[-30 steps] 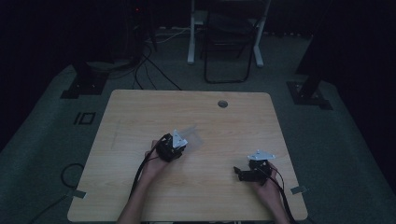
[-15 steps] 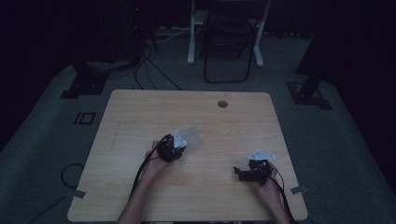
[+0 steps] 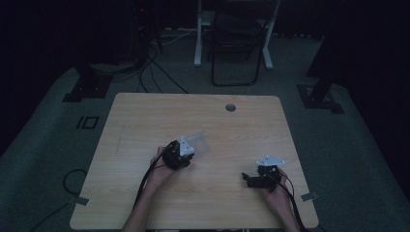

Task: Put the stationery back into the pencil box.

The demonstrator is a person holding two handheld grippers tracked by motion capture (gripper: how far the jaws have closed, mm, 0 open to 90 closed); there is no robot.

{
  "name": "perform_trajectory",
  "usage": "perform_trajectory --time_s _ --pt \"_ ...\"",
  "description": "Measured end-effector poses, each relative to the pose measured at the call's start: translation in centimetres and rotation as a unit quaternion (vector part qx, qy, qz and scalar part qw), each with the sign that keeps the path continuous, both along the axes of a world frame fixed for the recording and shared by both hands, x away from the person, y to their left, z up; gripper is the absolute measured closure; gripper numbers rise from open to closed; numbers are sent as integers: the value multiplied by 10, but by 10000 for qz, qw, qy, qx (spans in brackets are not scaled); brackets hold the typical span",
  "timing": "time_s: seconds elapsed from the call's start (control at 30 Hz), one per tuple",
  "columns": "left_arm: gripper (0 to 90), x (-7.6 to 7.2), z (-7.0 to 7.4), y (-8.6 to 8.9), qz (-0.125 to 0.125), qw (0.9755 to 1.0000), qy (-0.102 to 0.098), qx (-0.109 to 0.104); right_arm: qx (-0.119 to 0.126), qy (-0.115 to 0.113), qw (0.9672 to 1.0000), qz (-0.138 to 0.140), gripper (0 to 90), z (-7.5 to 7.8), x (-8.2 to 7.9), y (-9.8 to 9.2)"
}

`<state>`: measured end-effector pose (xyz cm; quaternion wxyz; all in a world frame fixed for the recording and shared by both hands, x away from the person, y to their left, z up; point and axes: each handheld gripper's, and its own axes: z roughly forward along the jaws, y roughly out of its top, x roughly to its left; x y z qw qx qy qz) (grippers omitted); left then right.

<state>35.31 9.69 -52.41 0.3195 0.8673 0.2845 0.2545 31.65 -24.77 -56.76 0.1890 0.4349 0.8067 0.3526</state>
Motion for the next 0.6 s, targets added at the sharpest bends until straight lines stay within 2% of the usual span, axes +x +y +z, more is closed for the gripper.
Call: perform_trajectory --time_s 0.07,0.17,0.3,0.5,0.6 --pt "600 -3 3 -1 -36 10000 -48 -6 0 0 10000 0 128 0 0 0" --pt "597 -10 8 0 -76 9998 -121 -168 -1 -1 10000 2 128 0 0 0" --pt "596 -18 14 1 -91 9995 -155 -269 -3 -1 10000 3 128 0 0 0" --pt "594 -30 15 4 -170 9990 -109 -395 -1 -2 10000 1 127 0 0 0" --pt "586 -35 12 4 -178 9987 -10 -487 -2 -1 10000 3 128 0 0 0"
